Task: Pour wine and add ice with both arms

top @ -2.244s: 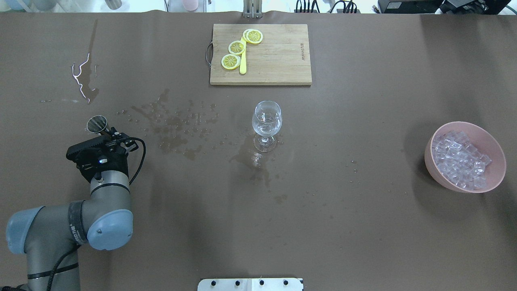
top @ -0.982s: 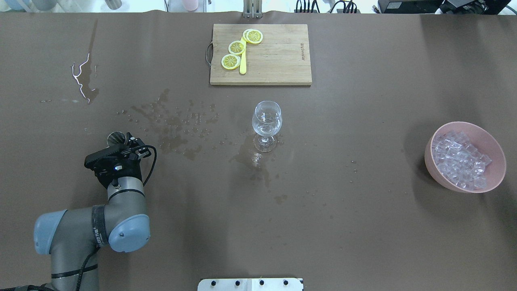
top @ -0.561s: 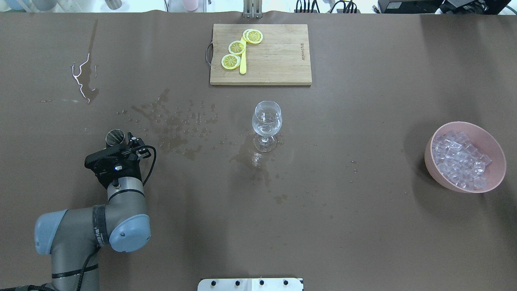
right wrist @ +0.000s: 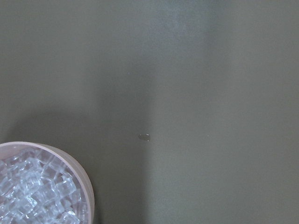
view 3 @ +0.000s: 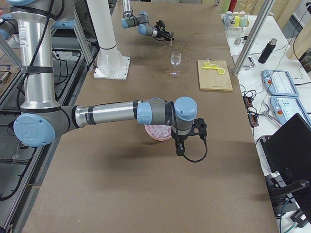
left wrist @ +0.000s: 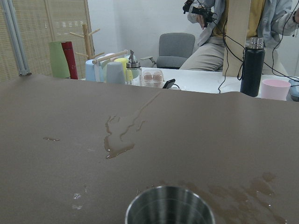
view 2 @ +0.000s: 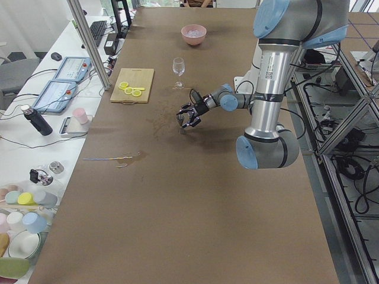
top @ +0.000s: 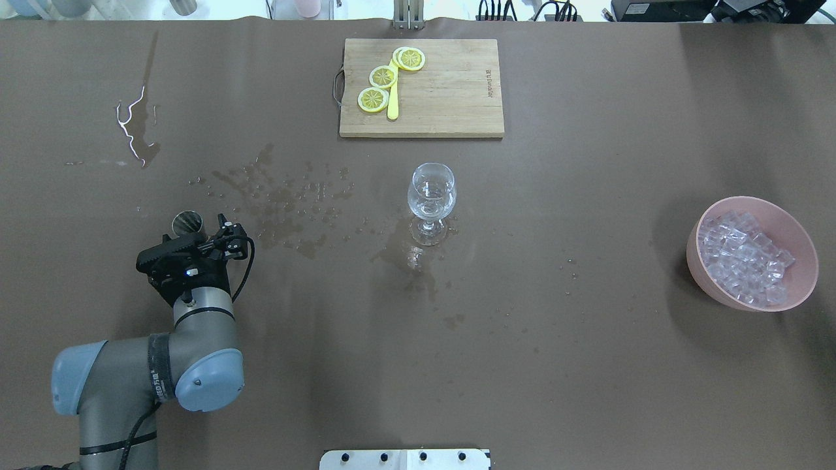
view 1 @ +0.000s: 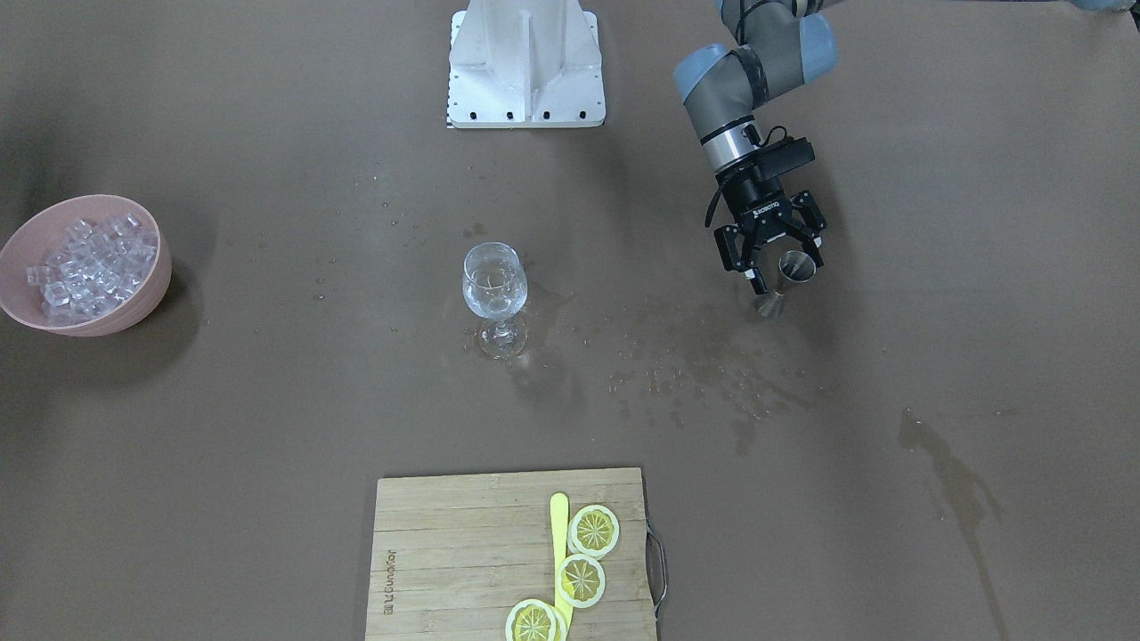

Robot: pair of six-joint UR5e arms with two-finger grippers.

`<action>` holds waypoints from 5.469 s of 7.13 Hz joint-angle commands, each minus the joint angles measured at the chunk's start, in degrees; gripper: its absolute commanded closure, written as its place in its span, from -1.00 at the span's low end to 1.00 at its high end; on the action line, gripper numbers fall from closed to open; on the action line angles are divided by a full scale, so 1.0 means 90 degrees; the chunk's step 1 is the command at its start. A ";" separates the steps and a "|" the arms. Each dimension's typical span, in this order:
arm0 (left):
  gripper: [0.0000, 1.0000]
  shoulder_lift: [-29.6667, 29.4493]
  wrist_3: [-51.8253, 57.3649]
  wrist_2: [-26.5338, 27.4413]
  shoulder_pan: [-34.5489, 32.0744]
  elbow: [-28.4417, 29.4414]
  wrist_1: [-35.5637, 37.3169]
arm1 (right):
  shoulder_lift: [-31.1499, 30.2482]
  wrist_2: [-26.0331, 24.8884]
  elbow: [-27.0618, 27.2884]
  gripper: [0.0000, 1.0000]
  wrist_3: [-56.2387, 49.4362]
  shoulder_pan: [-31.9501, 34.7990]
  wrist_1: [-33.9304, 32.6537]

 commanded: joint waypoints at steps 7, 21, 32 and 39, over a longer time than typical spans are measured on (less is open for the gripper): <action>-0.97 -0.1550 0.3205 -0.2582 -0.0704 -0.3006 0.3028 | 0.0119 0.0081 0.0538 -1.00 0.0416 -0.0368 0.0010; -0.97 -0.1289 0.9991 -0.9133 -0.6159 0.0549 0.0596 | -0.0642 -0.1609 0.0979 -0.93 0.2031 -0.3602 0.3282; -0.97 -0.1279 0.9981 -0.9143 -0.6189 0.0490 0.0596 | -0.0769 -0.1491 0.0842 0.55 0.1738 -0.3866 0.2959; -0.97 -0.1260 0.9991 -0.9153 -0.6198 0.0500 0.0596 | -0.0417 -0.0485 0.1165 1.00 0.1777 -0.2695 0.2832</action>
